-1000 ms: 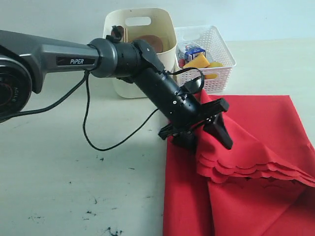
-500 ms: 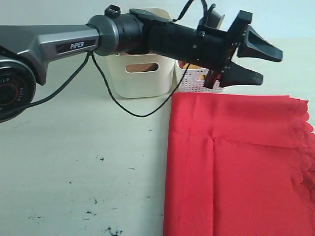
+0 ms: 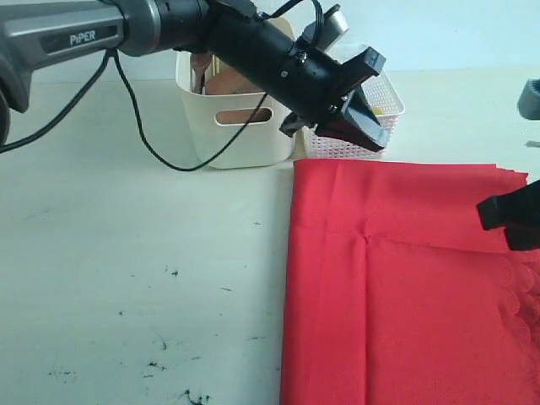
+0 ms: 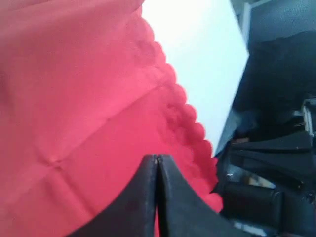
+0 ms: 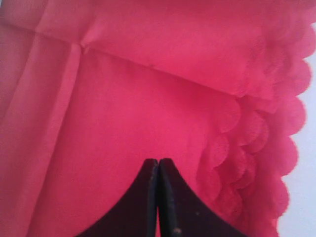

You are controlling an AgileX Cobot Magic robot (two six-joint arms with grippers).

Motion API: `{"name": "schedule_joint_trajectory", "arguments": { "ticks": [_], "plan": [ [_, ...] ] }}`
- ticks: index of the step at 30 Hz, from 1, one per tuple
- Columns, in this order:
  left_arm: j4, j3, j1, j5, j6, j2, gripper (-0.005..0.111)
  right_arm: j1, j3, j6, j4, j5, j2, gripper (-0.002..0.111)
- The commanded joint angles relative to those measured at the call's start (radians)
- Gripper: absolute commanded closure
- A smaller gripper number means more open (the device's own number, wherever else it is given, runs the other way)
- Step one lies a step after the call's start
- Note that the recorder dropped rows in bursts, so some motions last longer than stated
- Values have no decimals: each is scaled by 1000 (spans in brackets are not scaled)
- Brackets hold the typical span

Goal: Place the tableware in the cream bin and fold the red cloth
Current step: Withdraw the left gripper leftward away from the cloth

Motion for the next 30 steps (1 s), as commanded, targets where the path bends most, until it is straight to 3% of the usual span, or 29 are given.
{"name": "schedule_joint_trajectory", "arguments": {
  "ticks": [1,8,12,15,21,30],
  "plan": [
    [231,-2,1,11,-60,-84,107,1,-6,-92,126,-50,112,108],
    [433,93,1,11,-132,-219,107,1,-6,-205,278,-139,271,108],
    [555,227,1,-24,-164,-342,107,1,-6,-228,283,-174,342,108],
    [573,329,1,-81,-179,-426,107,10,-6,-238,287,-204,359,108],
    [628,620,1,-263,-188,-677,107,143,-6,-226,284,-307,460,108],
    [658,919,1,-418,-203,-1006,107,146,-6,-158,241,-388,547,108]
  ]
}}
